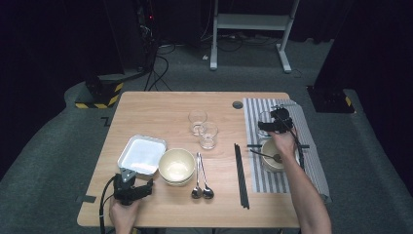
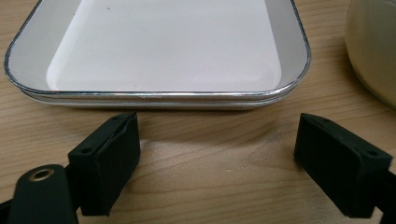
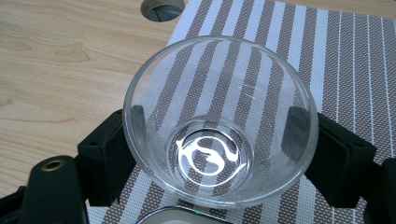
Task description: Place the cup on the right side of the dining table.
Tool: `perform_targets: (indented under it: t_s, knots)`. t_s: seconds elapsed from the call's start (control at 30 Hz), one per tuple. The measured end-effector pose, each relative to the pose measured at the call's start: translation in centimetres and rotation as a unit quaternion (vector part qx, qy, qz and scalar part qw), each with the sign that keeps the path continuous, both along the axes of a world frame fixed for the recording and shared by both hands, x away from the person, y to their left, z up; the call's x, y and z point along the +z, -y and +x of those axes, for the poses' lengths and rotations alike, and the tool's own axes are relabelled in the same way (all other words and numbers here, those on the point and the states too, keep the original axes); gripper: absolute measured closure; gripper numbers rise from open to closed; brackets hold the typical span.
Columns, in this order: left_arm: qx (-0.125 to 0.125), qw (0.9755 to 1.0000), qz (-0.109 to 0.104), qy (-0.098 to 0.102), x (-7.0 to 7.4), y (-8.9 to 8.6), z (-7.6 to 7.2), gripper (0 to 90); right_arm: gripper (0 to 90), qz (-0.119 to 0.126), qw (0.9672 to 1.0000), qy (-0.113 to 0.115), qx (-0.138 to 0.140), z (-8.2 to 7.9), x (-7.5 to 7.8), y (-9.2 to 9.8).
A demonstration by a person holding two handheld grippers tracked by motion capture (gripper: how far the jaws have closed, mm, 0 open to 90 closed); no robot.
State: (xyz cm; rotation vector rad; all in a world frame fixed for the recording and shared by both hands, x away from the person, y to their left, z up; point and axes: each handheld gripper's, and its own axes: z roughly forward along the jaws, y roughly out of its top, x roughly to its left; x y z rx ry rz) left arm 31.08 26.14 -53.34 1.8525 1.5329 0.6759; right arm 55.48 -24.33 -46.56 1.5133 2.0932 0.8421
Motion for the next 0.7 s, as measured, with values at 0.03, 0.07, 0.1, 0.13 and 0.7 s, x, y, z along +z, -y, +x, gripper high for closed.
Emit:
perform_targets:
  t_s: [0.03,0.07,0.1,0.13,0.7]
  knots:
    - [0.0,1.0,0.0,0.0,0.0,0.0,0.0,14.7,18.8,0.0,1.0,-0.001,0.001,0.0,0.01,0.04]
    - [0.0,1.0,0.001,0.0,0.0,0.01,0.0,14.7,18.8,0.0,1.0,-0.002,0.001,-0.02,0.01,0.07]
    - [0.0,1.0,0.003,0.0,0.0,0.03,0.0,14.7,18.7,-0.002,1.0,-0.002,0.002,-0.07,-0.01,0.11]
    - [0.0,1.0,0.003,0.0,0.0,0.03,0.0,14.7,18.7,-0.004,1.0,-0.001,0.003,-0.11,-0.04,0.13]
    - [0.0,1.0,0.004,-0.001,0.01,0.02,0.0,15.0,15.8,-0.009,0.9998,-0.009,0.012,-0.35,-0.14,0.14]
